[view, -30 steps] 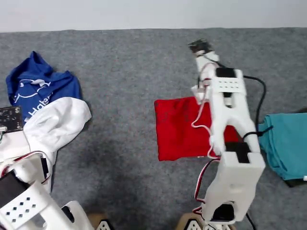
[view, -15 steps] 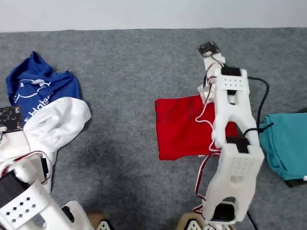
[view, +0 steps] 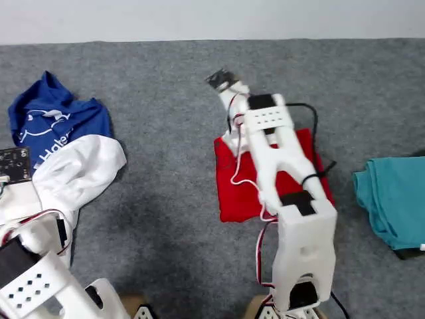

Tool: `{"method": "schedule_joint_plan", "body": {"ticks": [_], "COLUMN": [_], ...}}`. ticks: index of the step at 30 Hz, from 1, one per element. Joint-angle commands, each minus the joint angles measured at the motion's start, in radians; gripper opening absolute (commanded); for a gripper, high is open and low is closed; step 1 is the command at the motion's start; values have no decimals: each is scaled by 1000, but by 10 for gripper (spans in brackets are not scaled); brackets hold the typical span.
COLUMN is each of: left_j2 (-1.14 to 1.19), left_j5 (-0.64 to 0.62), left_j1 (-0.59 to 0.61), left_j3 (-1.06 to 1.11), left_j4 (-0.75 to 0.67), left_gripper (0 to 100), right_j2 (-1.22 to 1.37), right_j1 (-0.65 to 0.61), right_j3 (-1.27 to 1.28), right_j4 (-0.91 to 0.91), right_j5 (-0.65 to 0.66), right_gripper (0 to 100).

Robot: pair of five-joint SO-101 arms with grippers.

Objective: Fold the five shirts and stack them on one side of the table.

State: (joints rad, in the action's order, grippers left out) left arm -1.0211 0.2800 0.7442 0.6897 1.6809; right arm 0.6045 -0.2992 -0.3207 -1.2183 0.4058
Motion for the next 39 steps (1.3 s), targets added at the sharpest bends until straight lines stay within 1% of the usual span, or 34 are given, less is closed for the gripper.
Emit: {"method": "schedule_joint_plan", "body": {"ticks": [1,4,8,11,15,19,21,23,26,30,32,33,39], "left_j2": [-14,-14,-14,-14,-14,-14,-14,-14,-14,-14,-14,-14,-14], "left_j5": [3,3,3,3,3,3,3,3,3,3,3,3,3], "left_j1": [-5,-5,-5,-5,-5,-5,-5,-5,-5,-5,-5,-5,-5], "left_j3": [-4,-4,-4,-4,-4,-4,-4,-4,-4,-4,-4,-4,-4], "left_j4": [-12,-12,-12,-12,-12,-12,-12,-12,-12,-12,-12,-12,-12], "left_gripper": [94,94,94,94,94,94,94,94,94,94,94,94,94], "right_j2": [27,10,-102,-208,-312,-332,-331,-334,-338,-338,-341,-344,-463], "right_j1": [-54,-82,-87,-59,-5,35,41,38,5,-61,-96,-111,-160], "right_j3": [-14,-15,-14,-14,-9,-8,9,69,233,485,585,609,551], "right_j4": [35,30,-15,-101,-263,-414,-453,-450,-372,-145,-18,18,-54], "right_j5": [-11,-11,-11,-9,-9,-8,-8,-11,-11,-12,-38,-55,-103], "right_gripper": [9,9,9,9,9,9,9,9,9,9,9,9,9]}}
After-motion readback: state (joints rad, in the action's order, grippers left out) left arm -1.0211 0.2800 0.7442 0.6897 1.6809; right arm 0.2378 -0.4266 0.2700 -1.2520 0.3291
